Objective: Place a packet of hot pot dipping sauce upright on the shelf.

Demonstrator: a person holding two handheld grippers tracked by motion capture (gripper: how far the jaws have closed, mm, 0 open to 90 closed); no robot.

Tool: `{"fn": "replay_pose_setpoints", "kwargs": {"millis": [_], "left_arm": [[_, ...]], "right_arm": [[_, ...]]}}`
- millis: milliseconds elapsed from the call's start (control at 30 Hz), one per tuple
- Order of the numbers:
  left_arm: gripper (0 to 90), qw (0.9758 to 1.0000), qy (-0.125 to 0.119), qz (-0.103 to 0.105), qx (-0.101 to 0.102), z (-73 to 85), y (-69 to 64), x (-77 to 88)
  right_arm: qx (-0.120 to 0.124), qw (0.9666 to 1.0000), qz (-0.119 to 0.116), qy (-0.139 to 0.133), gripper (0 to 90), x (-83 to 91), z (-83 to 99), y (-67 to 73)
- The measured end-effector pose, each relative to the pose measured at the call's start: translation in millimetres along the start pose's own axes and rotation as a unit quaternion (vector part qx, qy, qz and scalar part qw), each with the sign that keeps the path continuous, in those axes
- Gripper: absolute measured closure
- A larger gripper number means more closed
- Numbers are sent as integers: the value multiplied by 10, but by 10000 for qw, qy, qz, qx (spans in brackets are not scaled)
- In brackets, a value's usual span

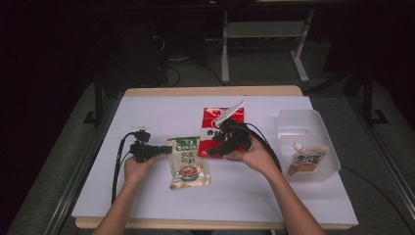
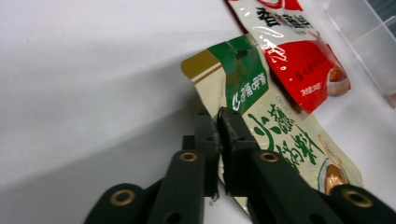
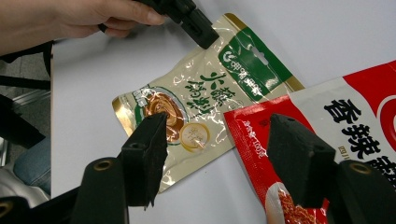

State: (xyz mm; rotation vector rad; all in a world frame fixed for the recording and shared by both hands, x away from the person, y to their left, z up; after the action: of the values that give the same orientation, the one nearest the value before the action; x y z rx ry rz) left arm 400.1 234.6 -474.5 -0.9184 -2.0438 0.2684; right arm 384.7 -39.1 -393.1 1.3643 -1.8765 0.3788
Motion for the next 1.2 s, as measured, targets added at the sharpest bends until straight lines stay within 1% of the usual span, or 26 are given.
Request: {"fn": "replay_pose_setpoints", "kwargs": {"millis": [133, 167, 233, 300, 333, 400, 467, 500, 667, 700, 800, 833, 867, 967, 1067, 1100, 1167, 1200], "left_arm": [[900, 9999, -68, -8, -144, -8, -40, 42], [900, 9999, -87, 21, -133, -8, -52, 54], [900, 9997, -120, 16, -205, -13, -65, 77], [900, 9996, -120, 28, -243, -15, -76, 100], [900, 9997, -118, 26, -228, -13, -85, 112], [900, 9995, -124, 30, -306, -16, -92, 134], [900, 9994, -125, 7, -320, -15, -106, 157], [900, 9992, -137, 6, -365, -16, -109, 169], [900, 9987, -191, -49, -470, -21, -148, 243], [900, 9984, -196, -58, -535, -22, -151, 260], [900, 9982, -238, -57, -550, -23, -180, 306], [900, 9978, -230, -77, -617, -25, -187, 324], [900, 9977, -215, -94, -641, -27, -209, 338], [900, 9956, -172, -144, -906, -47, -261, 389], [900, 9941, -210, -152, -1052, -65, -326, 430], [900, 9939, -233, -149, -1071, -68, -348, 440], [900, 9924, -214, -146, -1206, -72, -375, 473], [900, 9920, -221, -135, -1238, -73, -390, 485]], "right_arm": [[19, 10000, 15, 13, 377, -13, -10, -5], [13, 10000, 17, 4, 377, -18, -14, -2], [59, 10000, 13, 22, 376, -29, -20, -5], [22, 10000, 21, 44, 377, -38, -25, 1], [18, 10000, 6, 23, 376, -45, -32, 4], [9, 10000, 13, 50, 376, -47, -38, 6], [17, 10000, 13, 45, 376, -50, -44, 6], [32, 10000, 8, 36, 376, -52, -47, 4], [23, 10000, 25, 45, 375, -58, -50, 1], [25, 10000, 20, 48, 375, -59, -49, -3], [-8, 10000, 28, 51, 374, -60, -49, -7], [-17, 10000, 27, 51, 373, -61, -50, -6], [-21, 10000, 27, 46, 371, -63, -50, -7], [-15, 10000, 24, 27, 367, -67, -55, -12], [-13, 10000, 27, -1, 359, -70, -62, -27], [12, 10000, 39, -2, 355, -71, -65, -40], [-105, 9999, 9, -34, 348, -64, -84, -32], [-77, 10000, 29, -40, 348, -57, -92, -43]]}}
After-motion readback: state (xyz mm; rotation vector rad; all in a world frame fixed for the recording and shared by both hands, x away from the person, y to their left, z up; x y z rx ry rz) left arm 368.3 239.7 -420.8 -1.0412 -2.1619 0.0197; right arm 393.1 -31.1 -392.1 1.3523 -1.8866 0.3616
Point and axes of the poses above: each handheld gripper's, and its own axes: x roughly backward along the jaws, z roughly out of its underside, y roughly to its left, the point moved 4 cm from there along -x, roughly forward along the jaws, and after that the axes turned 1 degree about y, right-handed, at the moved point
